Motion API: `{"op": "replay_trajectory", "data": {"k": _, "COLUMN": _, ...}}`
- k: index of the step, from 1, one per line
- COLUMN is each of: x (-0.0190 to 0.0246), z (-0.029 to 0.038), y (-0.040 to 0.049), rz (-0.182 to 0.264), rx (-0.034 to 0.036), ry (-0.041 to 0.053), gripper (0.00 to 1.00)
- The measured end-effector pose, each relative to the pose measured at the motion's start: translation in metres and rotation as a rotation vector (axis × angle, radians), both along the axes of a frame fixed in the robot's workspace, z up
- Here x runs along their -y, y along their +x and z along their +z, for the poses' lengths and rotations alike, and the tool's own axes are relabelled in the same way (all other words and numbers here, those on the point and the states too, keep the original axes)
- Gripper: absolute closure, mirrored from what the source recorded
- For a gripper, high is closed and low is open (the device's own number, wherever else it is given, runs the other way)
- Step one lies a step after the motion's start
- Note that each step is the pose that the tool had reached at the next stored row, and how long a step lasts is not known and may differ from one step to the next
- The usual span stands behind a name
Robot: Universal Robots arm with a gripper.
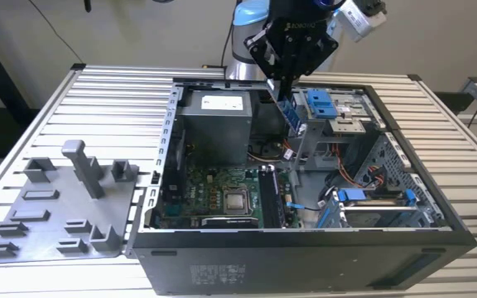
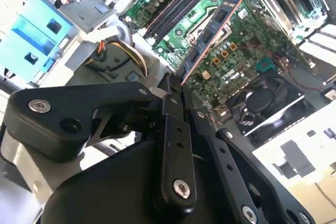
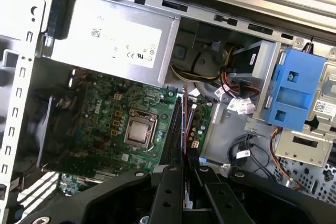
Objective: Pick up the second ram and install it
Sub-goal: 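Insert the second ram into the second slot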
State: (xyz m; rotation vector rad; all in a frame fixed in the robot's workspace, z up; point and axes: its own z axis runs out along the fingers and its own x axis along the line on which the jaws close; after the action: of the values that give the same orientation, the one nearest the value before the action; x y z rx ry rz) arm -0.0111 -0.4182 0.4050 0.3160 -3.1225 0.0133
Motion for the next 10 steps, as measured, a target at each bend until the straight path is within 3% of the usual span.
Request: {"op": "replay_trajectory", "data": {"k": 10, "x": 0.0000, "z": -0.0014, "y": 0.0000, "rz": -0.153, "rx": 0.0001, "ry": 0.0000, "gripper": 0.86}}
